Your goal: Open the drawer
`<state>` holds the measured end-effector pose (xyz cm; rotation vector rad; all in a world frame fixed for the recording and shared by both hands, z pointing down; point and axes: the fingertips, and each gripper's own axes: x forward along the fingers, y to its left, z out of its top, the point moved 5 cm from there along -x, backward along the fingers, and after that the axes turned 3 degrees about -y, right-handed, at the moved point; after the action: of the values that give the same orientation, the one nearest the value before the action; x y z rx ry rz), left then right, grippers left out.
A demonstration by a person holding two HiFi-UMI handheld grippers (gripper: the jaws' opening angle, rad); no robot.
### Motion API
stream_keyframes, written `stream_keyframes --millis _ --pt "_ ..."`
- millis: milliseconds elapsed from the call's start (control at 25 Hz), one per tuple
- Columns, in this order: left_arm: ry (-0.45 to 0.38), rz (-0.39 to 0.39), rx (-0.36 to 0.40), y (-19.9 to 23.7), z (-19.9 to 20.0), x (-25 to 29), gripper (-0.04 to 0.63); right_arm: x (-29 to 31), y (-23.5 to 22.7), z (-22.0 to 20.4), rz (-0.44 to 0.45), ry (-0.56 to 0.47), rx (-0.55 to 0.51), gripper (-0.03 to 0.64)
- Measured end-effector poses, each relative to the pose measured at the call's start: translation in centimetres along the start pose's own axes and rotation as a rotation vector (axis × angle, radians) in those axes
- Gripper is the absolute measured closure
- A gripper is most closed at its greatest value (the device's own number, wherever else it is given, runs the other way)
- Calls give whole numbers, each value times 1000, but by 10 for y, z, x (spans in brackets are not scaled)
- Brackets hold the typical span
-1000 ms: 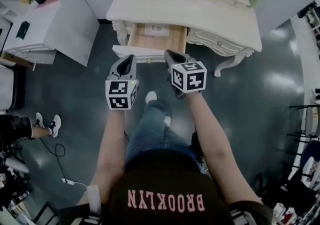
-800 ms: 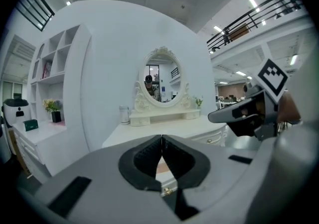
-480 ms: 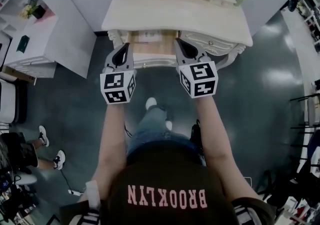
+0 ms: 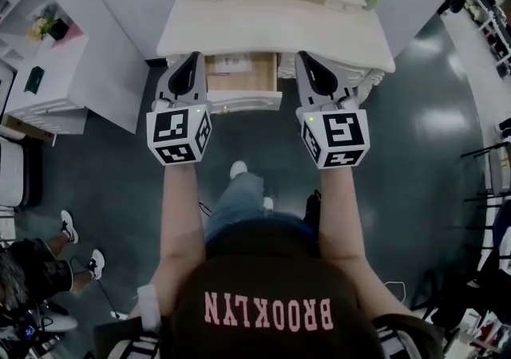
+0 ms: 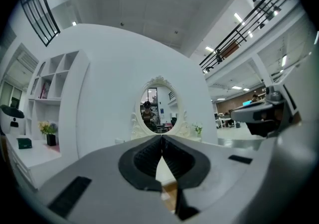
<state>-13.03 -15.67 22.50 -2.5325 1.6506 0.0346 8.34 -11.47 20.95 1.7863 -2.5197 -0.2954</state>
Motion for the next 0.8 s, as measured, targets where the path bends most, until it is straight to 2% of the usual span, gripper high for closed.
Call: stream_keyframes --millis 200,440,800 --pt "-25 -14 10 -3 16 5 591 -11 -13 18 -36 -29 -37 621" --pt "-59 -31 52 -10 34 6 591 -22 -28 31 -73 -71 -6 621" --pt "-72 -48 68 -16 41 7 591 -26 -37 29 -94 -53 -5 621"
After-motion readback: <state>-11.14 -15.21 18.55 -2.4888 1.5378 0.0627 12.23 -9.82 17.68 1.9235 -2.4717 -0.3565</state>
